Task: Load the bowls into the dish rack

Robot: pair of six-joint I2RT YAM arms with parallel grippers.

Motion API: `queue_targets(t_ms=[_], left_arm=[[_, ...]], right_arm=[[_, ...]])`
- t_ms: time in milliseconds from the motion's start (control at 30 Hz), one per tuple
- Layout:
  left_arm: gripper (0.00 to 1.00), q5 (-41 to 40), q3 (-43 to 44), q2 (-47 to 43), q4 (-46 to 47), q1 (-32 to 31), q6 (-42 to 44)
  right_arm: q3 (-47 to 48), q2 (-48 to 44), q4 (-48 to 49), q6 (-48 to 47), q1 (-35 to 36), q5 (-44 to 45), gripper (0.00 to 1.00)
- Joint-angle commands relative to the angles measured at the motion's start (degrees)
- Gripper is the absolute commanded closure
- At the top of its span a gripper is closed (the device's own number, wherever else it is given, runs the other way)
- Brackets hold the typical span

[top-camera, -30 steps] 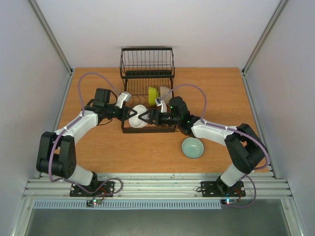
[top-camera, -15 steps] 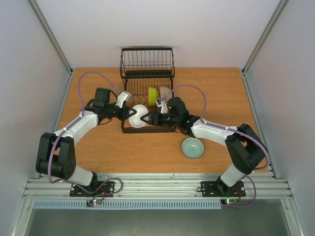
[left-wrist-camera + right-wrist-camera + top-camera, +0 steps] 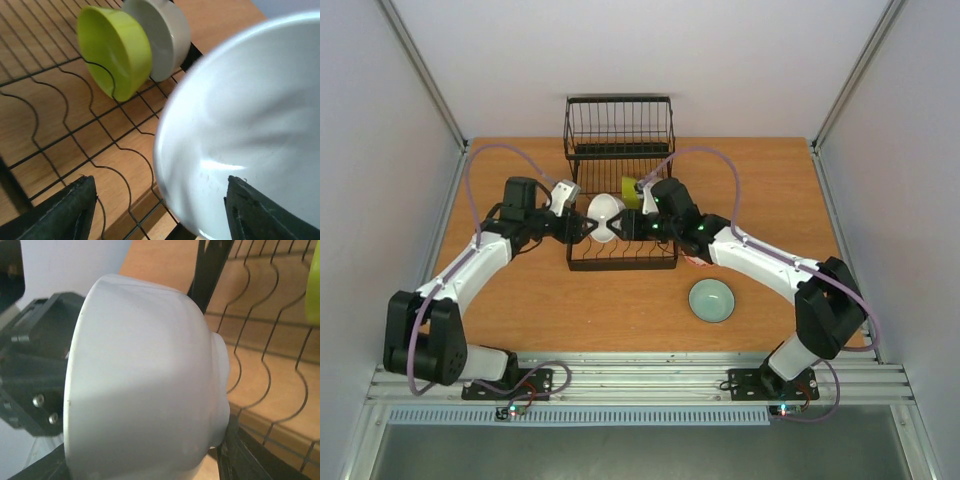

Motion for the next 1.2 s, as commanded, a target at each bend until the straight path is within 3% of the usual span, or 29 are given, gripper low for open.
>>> queue_targets(t_ms=[0, 433, 733, 1167], left_arm=[[0.27, -7.81, -1.14, -4.24, 3.43, 0.35, -0.02], [0.20, -15.79, -0.55, -6.66, 3.27, 2.89, -0.28], [0.20, -15.09, -1.19, -10.04, 2.46, 8.95, -1.69], [0.20, -11.51, -2.68, -12.73, 2.89, 10.19, -1.11]], right_arm=[[8.66, 3.09, -9.78, -7.37, 2.28, 12.60, 0.99], [33.20, 21.80, -27.32, -14.88, 7.10, 36.77, 0.99], [51.62, 34.82, -37.61, -17.87, 8.27, 47.21, 0.99], [74.55, 52.62, -51.04, -17.59, 8.97, 58.26, 0.99]])
